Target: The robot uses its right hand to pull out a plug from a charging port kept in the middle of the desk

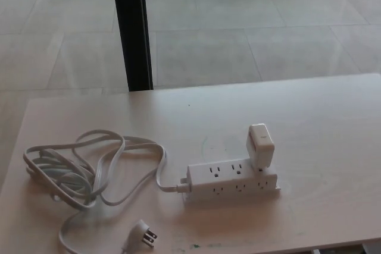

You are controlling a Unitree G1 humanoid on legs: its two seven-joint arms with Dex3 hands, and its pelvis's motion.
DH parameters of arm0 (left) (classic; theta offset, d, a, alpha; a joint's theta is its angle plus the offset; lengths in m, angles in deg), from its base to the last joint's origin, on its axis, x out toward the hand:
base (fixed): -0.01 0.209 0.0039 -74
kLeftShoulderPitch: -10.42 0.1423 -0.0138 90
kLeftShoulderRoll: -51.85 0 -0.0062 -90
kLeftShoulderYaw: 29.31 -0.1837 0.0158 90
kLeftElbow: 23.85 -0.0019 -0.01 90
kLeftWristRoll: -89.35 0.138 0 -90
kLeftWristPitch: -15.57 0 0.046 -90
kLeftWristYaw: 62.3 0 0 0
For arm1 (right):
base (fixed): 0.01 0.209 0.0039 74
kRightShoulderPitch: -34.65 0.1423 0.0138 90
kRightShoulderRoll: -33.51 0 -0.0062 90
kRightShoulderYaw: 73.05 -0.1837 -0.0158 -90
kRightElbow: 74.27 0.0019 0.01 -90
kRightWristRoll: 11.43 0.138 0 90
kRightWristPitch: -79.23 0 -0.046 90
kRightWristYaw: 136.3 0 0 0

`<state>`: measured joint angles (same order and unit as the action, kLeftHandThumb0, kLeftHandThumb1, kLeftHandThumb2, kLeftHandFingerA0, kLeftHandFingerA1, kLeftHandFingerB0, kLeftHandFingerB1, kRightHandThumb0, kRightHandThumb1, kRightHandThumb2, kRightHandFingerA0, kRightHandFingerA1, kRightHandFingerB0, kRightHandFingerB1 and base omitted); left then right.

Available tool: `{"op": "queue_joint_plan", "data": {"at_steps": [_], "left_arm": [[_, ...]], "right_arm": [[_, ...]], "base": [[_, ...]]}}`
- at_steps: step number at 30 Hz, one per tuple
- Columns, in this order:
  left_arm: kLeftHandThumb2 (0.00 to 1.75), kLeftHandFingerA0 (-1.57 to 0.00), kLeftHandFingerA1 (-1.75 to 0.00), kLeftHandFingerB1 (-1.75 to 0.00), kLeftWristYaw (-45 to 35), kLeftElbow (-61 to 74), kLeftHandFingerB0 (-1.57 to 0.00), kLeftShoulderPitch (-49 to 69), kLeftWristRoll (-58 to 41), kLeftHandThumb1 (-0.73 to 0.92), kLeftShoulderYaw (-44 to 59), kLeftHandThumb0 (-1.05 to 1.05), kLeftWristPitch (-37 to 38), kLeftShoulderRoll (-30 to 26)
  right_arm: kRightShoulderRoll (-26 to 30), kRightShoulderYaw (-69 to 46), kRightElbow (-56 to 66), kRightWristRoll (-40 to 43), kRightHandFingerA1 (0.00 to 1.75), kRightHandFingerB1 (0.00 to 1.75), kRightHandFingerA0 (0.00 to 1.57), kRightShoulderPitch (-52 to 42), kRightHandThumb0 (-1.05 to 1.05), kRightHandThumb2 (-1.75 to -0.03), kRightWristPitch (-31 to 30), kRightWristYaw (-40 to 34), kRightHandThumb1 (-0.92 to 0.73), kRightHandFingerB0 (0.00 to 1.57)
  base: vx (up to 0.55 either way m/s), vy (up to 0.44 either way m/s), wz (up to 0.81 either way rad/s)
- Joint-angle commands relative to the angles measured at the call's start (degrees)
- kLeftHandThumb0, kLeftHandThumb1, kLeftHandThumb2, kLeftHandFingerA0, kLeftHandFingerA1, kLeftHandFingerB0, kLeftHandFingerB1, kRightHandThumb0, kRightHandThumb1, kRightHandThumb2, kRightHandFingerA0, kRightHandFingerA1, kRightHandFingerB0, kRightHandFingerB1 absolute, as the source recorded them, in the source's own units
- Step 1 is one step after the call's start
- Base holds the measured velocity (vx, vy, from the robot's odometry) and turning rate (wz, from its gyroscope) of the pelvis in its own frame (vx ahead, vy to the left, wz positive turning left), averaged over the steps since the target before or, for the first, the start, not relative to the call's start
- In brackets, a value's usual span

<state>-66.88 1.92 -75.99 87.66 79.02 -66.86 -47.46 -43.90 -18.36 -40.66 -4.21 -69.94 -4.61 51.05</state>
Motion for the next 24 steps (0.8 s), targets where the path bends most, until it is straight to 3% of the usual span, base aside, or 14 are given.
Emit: {"op": "queue_joint_plan", "data": {"at_steps": [1, 5, 6, 8, 10, 11, 13, 14, 15, 19, 20, 22, 23, 24], "left_arm": [[0.58, -0.74, -0.66, -0.47, -2.0, -3.4, -0.65, -1.6, -4.0, 0.58, 3.9, -0.58, 4.0, -2.4], [0.58, -0.75, -0.77, -0.48, -2.4, -3.7, -0.64, -1.5, -3.4, 0.58, 3.9, -0.60, 5.0, -2.5], [0.58, -0.74, -0.75, -0.48, -2.6, -3.8, -0.63, -1.5, -3.3, 0.58, 3.7, -0.60, 5.2, -2.5], [0.58, -0.69, -0.61, -0.45, -2.7, -4.4, -0.59, -1.8, -2.8, 0.58, 3.3, -0.64, 5.4, -2.7], [0.58, -0.71, -0.61, -0.45, -2.4, -4.6, -0.60, -2.4, -2.4, 0.58, 2.9, -0.60, 5.3, -2.8], [0.58, -0.69, -0.59, -0.44, -2.4, -4.6, -0.56, -2.5, -2.4, 0.59, 2.8, -0.60, 5.4, -2.8], [0.58, -0.69, -0.59, -0.44, -2.5, -4.5, -0.56, -2.4, -2.6, 0.59, 2.8, -0.60, 5.5, -2.8], [0.58, -0.72, -0.63, -0.44, -1.7, -4.6, -0.58, -2.7, -2.8, 0.58, 3.0, -0.61, 4.6, -2.7], [0.58, -0.74, -0.66, -0.46, -2.0, -4.5, -0.62, -2.4, -2.8, 0.58, 3.0, -0.62, 5.1, -2.8], [0.58, -0.69, -0.64, -0.45, -2.2, -4.4, -0.60, -2.2, -2.3, 0.59, 2.5, -0.61, 5.4, -3.2], [0.87, -0.64, -0.69, -0.58, -2.5, -4.5, -0.55, -2.2, -2.4, 0.46, 2.6, -0.63, 5.7, -3.2], [0.58, -0.70, -0.66, -0.45, -2.4, -4.3, -0.60, -2.1, -2.4, 0.59, 2.6, -0.62, 5.8, -3.1], [0.87, -0.68, -0.73, -0.58, -2.4, -4.2, -0.54, -2.0, -2.4, 0.46, 2.5, -0.62, 5.9, -3.1], [0.58, -0.71, -0.64, -0.45, -2.2, -4.2, -0.59, -2.0, -2.2, 0.60, 2.4, -0.62, 5.7, -3.2]], "right_arm": [[2.7, -6.1, -0.6, 7.8, 0.65, 0.59, 0.96, 1.0, -0.64, -0.56, 3.8, 3.6, -0.36, 0.60], [4.3, -6.9, 0.6, 7.5, 0.69, 0.54, 0.94, 2.1, -0.74, -0.54, 4.0, 4.0, -0.43, 0.59], [5.0, -7.1, 0.9, 7.8, 0.77, 0.59, 0.97, 2.9, -0.79, -0.78, 3.4, 4.0, -0.33, 0.55], [6.4, -7.2, 3.2, 8.1, 0.76, 0.53, 0.98, 4.2, -0.74, -0.55, 3.3, 4.0, -0.46, 0.53], [7.5, -7.4, 5.9, 8.4, 0.91, 0.53, 0.99, 4.8, -0.75, -0.55, 1.2, 3.4, -0.48, 0.50], [8.3, -7.7, 9.1, 9.4, 1.29, 0.58, 1.17, 6.2, -0.75, -0.79, -0.9, 3.7, -0.36, 0.44], [8.7, -8.0, 12.5, 10.5, 1.29, 0.58, 1.17, 7.3, -0.75, -0.79, -2.9, 3.8, -0.36, 0.44], [10.1, -6.5, 16.8, 8.5, 1.24, 0.54, 1.15, 9.5, -0.83, -0.56, -3.8, 1.9, -0.48, 0.48], [10.6, -6.0, 19.6, 8.8, 1.32, 0.59, 1.21, 10.7, -0.85, -0.82, -5.5, 2.4, -0.39, 0.46], [11.7, -5.0, 28.2, 10.8, 0.75, 0.54, 0.97, 16.4, -0.93, -0.70, -10.0, 3.0, -0.28, 0.65], [11.9, -4.4, 31.8, 12.2, 0.73, 0.48, 0.94, 19.1, -0.77, -0.53, -12.0, 3.6, -0.38, 0.62], [12.4, -2.8, 36.8, 12.5, 0.73, 0.48, 0.81, 21.2, -0.80, -0.73, -14.9, 4.1, -0.27, 0.55], [12.2, -2.4, 38.9, 12.9, 0.74, 0.37, 0.88, 22.1, -0.66, -0.54, -16.0, 4.1, -0.43, 0.54], [11.8, -1.5, 41.4, 13.3, 0.74, 0.46, 0.80, 23.4, -0.64, -0.75, -16.5, 4.1, -0.37, 0.42]], "base": [[0.00, 0.000, 0.00], [0.00, 0.000, 0.00], [0.00, 0.000, 0.00], [0.00, 0.000, 0.00], [0.00, 0.000, 0.00], [0.00, 0.000, 0.00], [0.00, 0.000, 0.00], [0.00, 0.000, 0.00], [0.00, 0.000, 0.00], [0.00, 0.000, 0.00], [0.00, 0.000, 0.00], [0.00, 0.000, 0.00], [0.00, 0.000, 0.00], [0.00, 0.000, 0.00]]}}
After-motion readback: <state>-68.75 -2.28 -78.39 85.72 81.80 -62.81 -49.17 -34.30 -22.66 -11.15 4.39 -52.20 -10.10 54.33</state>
